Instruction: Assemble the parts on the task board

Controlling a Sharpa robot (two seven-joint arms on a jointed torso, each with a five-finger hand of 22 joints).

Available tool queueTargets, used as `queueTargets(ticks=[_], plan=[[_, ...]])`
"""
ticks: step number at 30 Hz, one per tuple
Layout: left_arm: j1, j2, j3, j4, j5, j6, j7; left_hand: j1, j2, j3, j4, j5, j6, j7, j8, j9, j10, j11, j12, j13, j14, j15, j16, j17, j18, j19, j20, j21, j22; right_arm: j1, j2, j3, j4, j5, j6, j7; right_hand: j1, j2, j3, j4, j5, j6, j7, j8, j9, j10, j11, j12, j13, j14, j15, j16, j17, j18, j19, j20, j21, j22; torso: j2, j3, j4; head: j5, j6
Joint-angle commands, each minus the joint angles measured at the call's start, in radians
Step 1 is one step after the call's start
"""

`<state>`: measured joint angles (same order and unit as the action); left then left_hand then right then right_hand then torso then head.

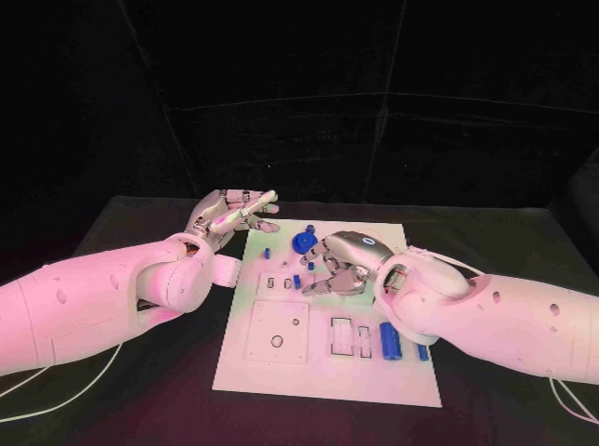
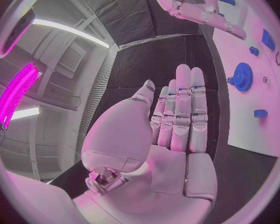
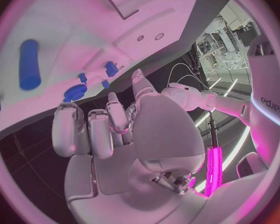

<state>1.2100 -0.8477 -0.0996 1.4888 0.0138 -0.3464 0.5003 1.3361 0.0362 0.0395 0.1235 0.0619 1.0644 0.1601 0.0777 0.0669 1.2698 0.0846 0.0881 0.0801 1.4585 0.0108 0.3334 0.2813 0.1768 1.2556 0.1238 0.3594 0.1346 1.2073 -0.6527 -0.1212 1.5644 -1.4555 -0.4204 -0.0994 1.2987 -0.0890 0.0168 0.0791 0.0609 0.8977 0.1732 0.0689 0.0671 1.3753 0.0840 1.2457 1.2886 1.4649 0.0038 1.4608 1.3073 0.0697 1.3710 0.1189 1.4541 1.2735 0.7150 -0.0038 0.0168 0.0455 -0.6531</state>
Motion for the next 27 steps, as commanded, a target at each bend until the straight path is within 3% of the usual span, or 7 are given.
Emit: queueTargets(ticks=[1,5,9,16,21,24,27], plan=[[0.005,-0.008,0.001,-0.008,-0.114,0.067,-0.098,-0.002,-0.011,-0.003,0.014,0.000,0.027,-0.023,0.003,0.005,0.051,-0.017,0.000,0.010,0.060,-0.024,0.146,0.111,0.005,0.062,-0.030,0.064,0.036,0.020,-0.054,0.017,0.043,0.099,0.020,0.161,0.023,0.006,-0.015,0.000,0.003,-0.004,-0.001,0.002,0.002,-0.012,0.000,-0.005,-0.002,0.056,0.005,-0.005,0.040,-0.001,-0.011,0.000,-0.009,-0.012,0.000,0.0012,-0.0010,0.001,0.004],[0.020,-0.015,0.001,-0.014,-0.234,0.097,-0.241,-0.019,-0.024,-0.020,0.035,-0.003,0.062,-0.045,0.012,0.015,0.151,-0.048,0.040,0.049,0.074,-0.050,0.657,0.619,0.003,0.094,-0.053,0.153,0.092,0.057,-0.140,0.028,0.088,0.222,0.053,0.194,0.053,0.023,-0.027,-0.005,0.020,0.017,-0.007,0.013,0.005,-0.018,-0.005,-0.014,-0.010,0.046,0.001,-0.027,0.006,0.006,-0.035,-0.002,-0.026,-0.048,-0.002,0.0012,-0.0003,-0.002,0.006],[0.038,-0.015,0.001,-0.019,-0.374,0.168,-0.430,-0.046,-0.025,-0.040,0.063,-0.003,0.075,-0.064,0.028,0.038,0.186,-0.060,0.105,0.125,0.069,-0.066,0.910,0.882,0.001,0.079,-0.072,0.257,0.167,0.086,-0.203,0.031,0.104,0.320,0.055,0.203,0.069,0.037,-0.036,-0.006,0.047,0.025,-0.010,0.017,0.006,-0.016,-0.008,-0.012,-0.009,0.046,-0.002,-0.030,0.004,0.006,-0.035,-0.005,-0.029,-0.050,-0.007,0.0011,-0.0016,-0.002,0.002],[0.083,0.015,0.001,-0.031,-0.667,0.354,-0.707,-0.103,-0.009,-0.096,0.146,-0.003,0.079,-0.077,0.091,0.100,0.147,-0.081,0.317,0.327,0.078,-0.065,1.106,1.109,-0.024,0.059,-0.083,0.538,0.467,0.115,-0.281,0.033,0.113,0.387,0.076,0.169,0.094,0.047,-0.060,-0.013,0.146,0.040,-0.016,0.025,0.006,-0.017,-0.015,-0.019,-0.015,0.041,-0.008,-0.049,-0.021,0.011,-0.046,-0.012,-0.041,-0.071,-0.017,0.0080,-0.0008,0.005,-0.007],[0.109,0.053,0.001,-0.047,-0.781,0.395,-0.833,-0.118,-0.002,-0.137,0.165,-0.004,0.044,-0.082,0.178,0.168,0.071,-0.085,0.613,0.596,0.103,-0.068,1.212,1.252,-0.048,0.075,-0.083,0.731,0.693,0.122,-0.303,0.034,0.117,0.386,0.079,0.138,0.098,0.047,-0.069,-0.014,0.162,0.043,-0.017,0.026,0.005,-0.016,-0.016,-0.020,-0.017,0.040,-0.010,-0.055,-0.029,0.012,-0.049,-0.013,-0.045,-0.077,-0.020,0.0116,-0.0022,0.009,-0.010],[0.122,0.087,0.000,-0.058,-0.827,0.412,-0.934,-0.163,0.039,-0.179,0.161,-0.004,0.000,-0.088,0.281,0.251,0.052,-0.100,0.859,0.820,0.112,-0.082,1.237,1.290,-0.083,0.134,-0.083,0.903,0.922,0.125,-0.312,0.034,0.117,0.384,0.075,0.111,0.109,0.052,-0.076,-0.016,0.211,0.043,-0.018,0.027,0.004,-0.016,-0.018,-0.023,-0.019,0.040,-0.012,-0.061,-0.035,0.013,-0.051,-0.015,-0.049,-0.084,-0.021,0.0125,-0.0021,0.009,-0.012],[0.133,0.117,-0.001,-0.067,-0.844,0.432,-1.004,-0.161,0.054,-0.208,0.164,-0.006,-0.046,-0.093,0.343,0.305,0.032,-0.093,0.926,0.879,0.112,-0.077,1.237,1.290,-0.098,0.159,-0.085,0.981,1.036,0.126,-0.314,0.034,0.113,0.384,0.071,0.094,0.110,0.053,-0.078,-0.016,0.219,0.044,-0.018,0.027,0.004,-0.015,-0.018,-0.023,-0.020,0.040,-0.012,-0.063,-0.036,0.013,-0.051,-0.016,-0.050,-0.085,-0.020,0.0113,-0.0031,0.008,-0.010]])
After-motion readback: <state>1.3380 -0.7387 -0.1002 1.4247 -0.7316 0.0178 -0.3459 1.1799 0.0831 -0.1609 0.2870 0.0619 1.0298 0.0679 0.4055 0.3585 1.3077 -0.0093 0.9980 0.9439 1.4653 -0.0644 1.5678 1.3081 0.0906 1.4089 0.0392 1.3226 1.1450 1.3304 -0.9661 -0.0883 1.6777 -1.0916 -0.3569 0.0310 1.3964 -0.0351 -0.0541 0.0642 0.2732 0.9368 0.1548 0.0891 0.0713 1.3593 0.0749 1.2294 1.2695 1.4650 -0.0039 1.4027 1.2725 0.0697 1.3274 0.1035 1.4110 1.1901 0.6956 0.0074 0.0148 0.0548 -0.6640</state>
